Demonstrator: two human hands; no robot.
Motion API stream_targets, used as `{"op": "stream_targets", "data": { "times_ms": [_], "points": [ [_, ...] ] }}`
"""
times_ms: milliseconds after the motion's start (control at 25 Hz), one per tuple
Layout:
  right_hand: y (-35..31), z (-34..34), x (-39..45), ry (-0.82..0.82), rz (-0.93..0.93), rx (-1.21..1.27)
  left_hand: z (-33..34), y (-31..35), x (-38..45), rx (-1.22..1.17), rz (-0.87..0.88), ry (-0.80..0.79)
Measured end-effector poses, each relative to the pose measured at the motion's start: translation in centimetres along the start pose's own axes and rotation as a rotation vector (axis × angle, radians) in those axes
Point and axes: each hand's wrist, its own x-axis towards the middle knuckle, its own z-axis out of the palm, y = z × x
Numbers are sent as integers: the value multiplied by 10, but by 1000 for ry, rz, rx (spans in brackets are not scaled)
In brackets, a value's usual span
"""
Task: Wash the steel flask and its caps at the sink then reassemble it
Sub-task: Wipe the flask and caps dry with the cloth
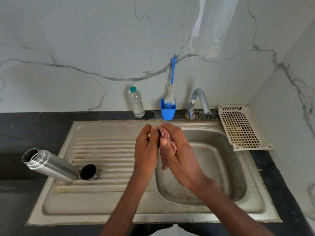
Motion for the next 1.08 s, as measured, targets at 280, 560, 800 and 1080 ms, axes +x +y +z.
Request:
{"op": "stream_targets", "data": {
  "times_ms": [280,560,800,1080],
  "points": [
    [-17,-27,37,-116,844,496,-11,-11,-7,464,457,-137],
    [11,-18,15,300,-234,-195,-4,27,-18,-107,-327,-355],
    [-5,-21,13,286,48,37,-4,29,-19,44,61,-414],
    [-15,-44,21,164,782,595,-7,28,-11,432,381,-489]
  ]
}}
